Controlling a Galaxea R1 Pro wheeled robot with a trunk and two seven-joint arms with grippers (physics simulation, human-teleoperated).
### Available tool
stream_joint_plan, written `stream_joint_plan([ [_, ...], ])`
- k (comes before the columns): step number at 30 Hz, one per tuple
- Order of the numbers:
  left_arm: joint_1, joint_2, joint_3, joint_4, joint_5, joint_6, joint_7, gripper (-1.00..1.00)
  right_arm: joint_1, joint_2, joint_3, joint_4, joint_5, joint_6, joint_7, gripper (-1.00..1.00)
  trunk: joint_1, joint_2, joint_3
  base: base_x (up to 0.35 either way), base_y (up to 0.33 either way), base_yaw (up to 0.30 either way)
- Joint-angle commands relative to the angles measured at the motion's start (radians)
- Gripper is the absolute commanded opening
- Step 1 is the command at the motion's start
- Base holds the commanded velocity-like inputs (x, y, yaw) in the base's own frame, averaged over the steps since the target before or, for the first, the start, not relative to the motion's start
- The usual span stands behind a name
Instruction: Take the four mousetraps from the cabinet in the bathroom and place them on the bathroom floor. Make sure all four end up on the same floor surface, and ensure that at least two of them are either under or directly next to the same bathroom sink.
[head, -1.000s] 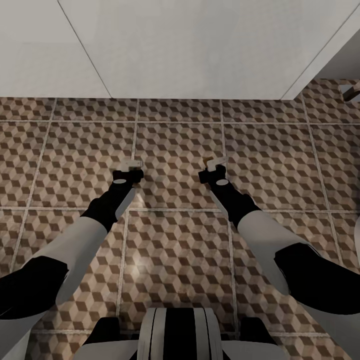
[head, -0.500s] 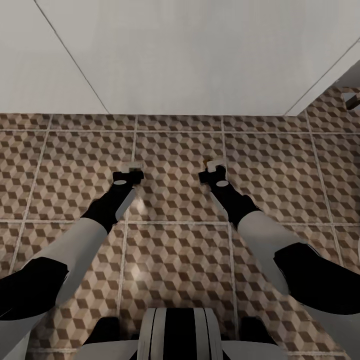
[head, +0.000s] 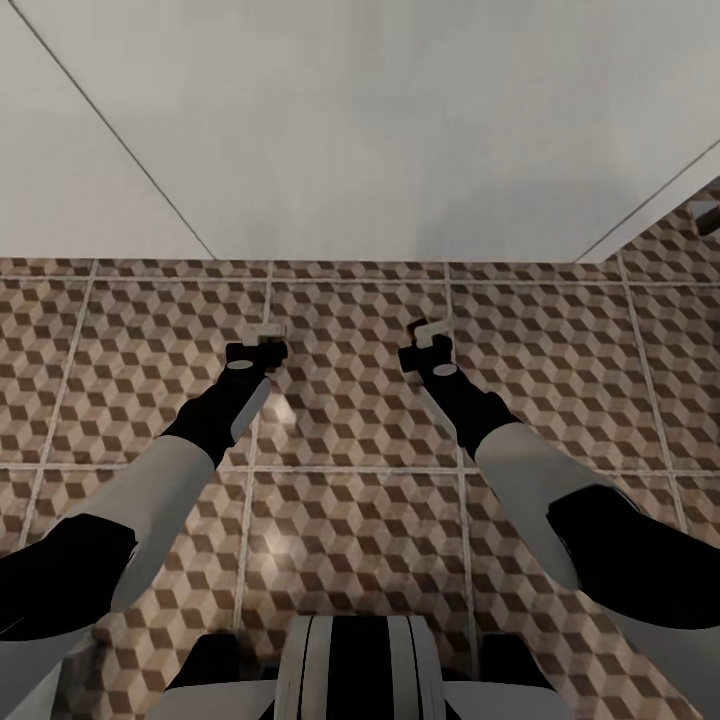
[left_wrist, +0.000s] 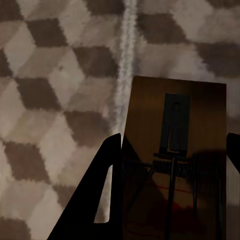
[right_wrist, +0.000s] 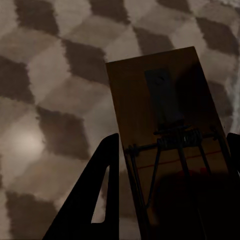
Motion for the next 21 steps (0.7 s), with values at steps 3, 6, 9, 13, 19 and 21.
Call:
stream_joint_plan([
  [3, -0.001, 0.001, -0.006, -0.001, 0.007, 0.005, 0.011, -1.0, 0.0, -0.001, 0.007, 0.001, -0.004, 0.007, -0.005, -1.0, 0.0, 0.0, 0.0, 0.112, 0.102, 0.0],
  [6, -0.001, 0.001, -0.006, 0.0, 0.007, 0.005, 0.011, -1.0, 0.0, -0.001, 0.007, 0.002, -0.004, 0.006, -0.005, -1.0, 0.0, 0.0, 0.0, 0.183, 0.169, 0.0],
  [9, -0.001, 0.0, -0.006, -0.001, 0.007, 0.005, 0.011, -1.0, 0.0, -0.001, 0.008, 0.002, -0.004, 0.006, -0.005, -1.0, 0.0, 0.0, 0.0, 0.206, 0.186, 0.0],
  [13, -0.001, 0.0, -0.006, -0.001, 0.007, 0.005, 0.011, -1.0, 0.0, -0.001, 0.008, 0.003, -0.004, 0.006, -0.005, -1.0, 0.0, 0.0, 0.0, 0.108, 0.094, 0.0],
  [19, -0.001, -0.001, -0.006, 0.0, 0.007, 0.005, 0.011, -1.0, 0.0, -0.001, 0.008, 0.008, -0.004, 0.006, -0.005, -1.0, 0.0, 0.0, 0.0, 0.018, 0.016, 0.0],
  [21, -0.001, -0.001, -0.007, 0.0, 0.008, 0.005, 0.011, -1.0, 0.0, -0.001, 0.008, 0.016, -0.004, 0.006, -0.005, -1.0, 0.0, 0.0, 0.0, 0.031, 0.003, 0.0],
])
